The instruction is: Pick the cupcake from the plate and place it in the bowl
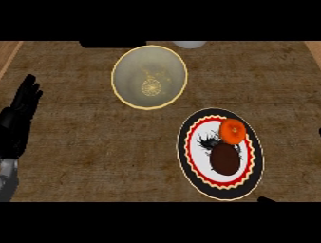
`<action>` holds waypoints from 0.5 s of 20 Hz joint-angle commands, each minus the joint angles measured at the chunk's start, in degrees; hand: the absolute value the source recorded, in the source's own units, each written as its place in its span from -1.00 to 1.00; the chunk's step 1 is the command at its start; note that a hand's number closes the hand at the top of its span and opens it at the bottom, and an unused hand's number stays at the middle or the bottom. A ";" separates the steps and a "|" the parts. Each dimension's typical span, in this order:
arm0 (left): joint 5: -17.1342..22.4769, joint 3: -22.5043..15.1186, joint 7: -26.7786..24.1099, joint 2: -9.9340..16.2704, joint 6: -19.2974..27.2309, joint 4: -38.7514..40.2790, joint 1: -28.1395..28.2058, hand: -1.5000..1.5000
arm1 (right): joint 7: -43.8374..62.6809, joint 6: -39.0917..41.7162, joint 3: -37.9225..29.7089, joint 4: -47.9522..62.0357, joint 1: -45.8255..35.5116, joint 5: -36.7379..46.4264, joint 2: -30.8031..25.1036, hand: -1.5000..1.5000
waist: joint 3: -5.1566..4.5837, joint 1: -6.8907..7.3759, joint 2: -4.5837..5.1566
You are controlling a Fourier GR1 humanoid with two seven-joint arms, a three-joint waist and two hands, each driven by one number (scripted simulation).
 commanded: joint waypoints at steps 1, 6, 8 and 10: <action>-0.78 -0.26 -1.17 -1.10 -0.50 0.41 -0.24 0.00 | 10.96 15.11 0.76 -2.97 -8.23 -3.24 -0.56 -1.00 | -0.04 0.99 0.16; -2.45 -0.99 0.92 -2.06 1.17 -1.47 -1.59 0.00 | 13.30 24.60 -3.31 6.05 -14.81 -12.96 0.31 -1.00 | 0.07 1.22 0.25; -0.03 0.40 2.32 -0.19 -1.60 -3.00 0.09 0.00 | 15.00 27.85 -5.09 7.67 -15.72 -16.63 0.48 -1.00 | 0.08 1.47 0.07; -0.06 0.95 1.74 -0.07 -2.28 -1.94 -0.70 0.00 | 15.14 28.41 -3.10 13.76 -19.06 -17.28 2.13 -1.00 | 0.06 1.65 0.19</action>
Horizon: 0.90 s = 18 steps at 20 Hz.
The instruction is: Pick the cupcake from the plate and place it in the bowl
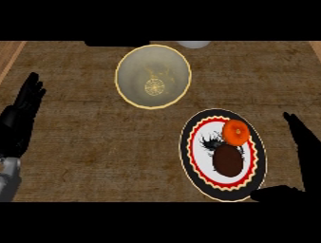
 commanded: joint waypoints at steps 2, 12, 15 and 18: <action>0.89 2.14 -2.21 0.37 -2.70 3.96 -0.61 0.00 | 6.35 9.69 -2.82 9.42 -8.44 -8.61 1.70 -1.00 | -0.01 -0.12 0.17; -1.43 1.69 -1.23 -1.30 -1.51 2.33 -1.22 0.00 | 8.87 15.16 -1.27 22.33 -12.39 -14.58 4.36 -1.00 | 0.04 -0.52 -0.08; -1.90 2.05 -2.39 -1.99 -1.56 3.03 0.75 0.00 | 10.13 16.53 0.78 19.40 -10.04 -13.40 2.96 -1.00 | 0.03 -0.93 -0.28; -2.02 2.38 -1.18 -2.35 -2.22 3.63 -0.84 0.00 | 6.68 11.11 4.81 23.79 -12.59 -4.80 3.85 -1.00 | 0.05 -0.72 -0.19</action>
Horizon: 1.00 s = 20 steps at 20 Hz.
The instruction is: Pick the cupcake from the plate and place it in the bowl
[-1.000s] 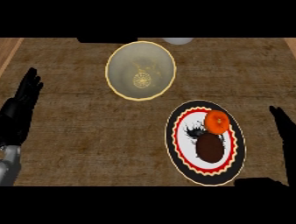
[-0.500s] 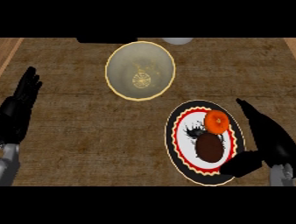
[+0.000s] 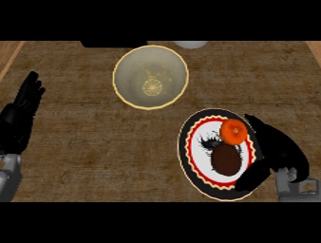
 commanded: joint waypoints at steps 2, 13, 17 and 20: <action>0.84 1.54 0.62 0.14 -1.89 -1.89 1.39 0.00 | 3.31 -0.19 3.43 5.82 -3.50 8.42 0.25 -1.00 | 0.04 0.33 -0.03; -2.44 5.20 -0.90 -2.17 -4.65 1.25 0.12 0.00 | 3.50 0.20 4.99 8.12 -0.11 13.40 9.52 -1.00 | 0.04 -0.33 -0.05; -4.67 3.55 2.38 -4.61 -2.73 -3.53 2.56 0.00 | -3.85 -4.38 2.89 14.36 1.97 15.99 7.89 -1.00 | 0.07 -0.11 -0.07; -5.69 5.06 -0.54 -4.97 -4.15 -2.99 4.49 0.00 | -2.06 -4.02 4.31 9.33 6.23 17.43 9.23 -1.00 | 0.05 -0.26 -0.12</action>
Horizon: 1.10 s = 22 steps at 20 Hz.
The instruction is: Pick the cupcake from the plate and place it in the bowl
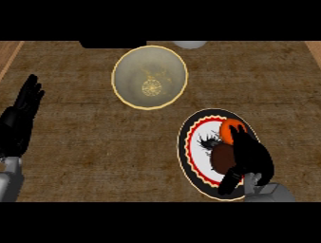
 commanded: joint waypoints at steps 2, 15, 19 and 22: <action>-0.95 2.16 0.62 -0.73 -2.24 -0.46 0.09 0.00 | -1.26 -2.21 -1.56 4.20 0.26 3.02 0.42 -1.00 | 0.03 0.03 0.03; -4.88 2.96 2.93 -4.09 -1.46 -2.56 -0.78 0.00 | -9.47 -2.07 -4.82 11.96 -2.00 1.82 2.45 1.00 | 0.04 0.03 0.04; -4.52 3.36 -0.83 -4.63 -3.82 -2.30 3.06 0.00 | -13.05 -5.97 -6.83 17.21 -4.97 2.54 2.78 1.00 | 0.03 0.22 0.11; -3.13 5.55 1.18 -2.78 -5.41 -4.11 2.99 0.00 | -13.83 -8.51 -6.71 19.03 -5.69 4.15 3.39 1.00 | 0.03 0.34 0.07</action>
